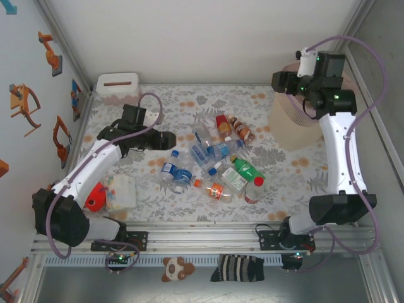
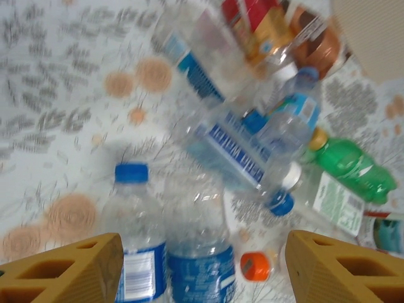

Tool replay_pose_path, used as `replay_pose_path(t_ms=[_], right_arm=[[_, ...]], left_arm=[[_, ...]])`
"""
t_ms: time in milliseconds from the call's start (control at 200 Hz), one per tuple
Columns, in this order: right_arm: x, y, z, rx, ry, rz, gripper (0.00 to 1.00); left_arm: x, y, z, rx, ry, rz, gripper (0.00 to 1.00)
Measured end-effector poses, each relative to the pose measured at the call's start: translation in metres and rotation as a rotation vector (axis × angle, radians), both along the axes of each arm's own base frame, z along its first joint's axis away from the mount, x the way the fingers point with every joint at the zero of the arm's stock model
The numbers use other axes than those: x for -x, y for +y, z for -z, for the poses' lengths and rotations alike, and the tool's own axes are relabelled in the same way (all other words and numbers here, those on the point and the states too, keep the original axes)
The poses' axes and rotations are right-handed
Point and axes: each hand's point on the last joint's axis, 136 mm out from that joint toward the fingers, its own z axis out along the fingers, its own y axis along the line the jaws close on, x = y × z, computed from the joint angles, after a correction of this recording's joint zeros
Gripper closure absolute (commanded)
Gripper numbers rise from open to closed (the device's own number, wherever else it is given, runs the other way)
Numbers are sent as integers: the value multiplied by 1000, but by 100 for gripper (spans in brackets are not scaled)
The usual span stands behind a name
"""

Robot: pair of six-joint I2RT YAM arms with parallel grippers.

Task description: Put the plastic bottles in the bin

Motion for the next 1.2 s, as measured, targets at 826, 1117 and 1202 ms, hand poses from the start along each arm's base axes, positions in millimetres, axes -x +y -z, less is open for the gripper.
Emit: replay_pose_path(t_ms=[826,1117,1202], right_arm=[[-2,48,32,-4,61,-111,25],[-2,54,35,-3,68,-126,25],[-2,55,35,-3,68,-128,25]], left_arm=[[56,28,140,-233,436,-38,27],[45,32,156,-283,454,-67,34],[40,36,159,-287,454,-93,37]])
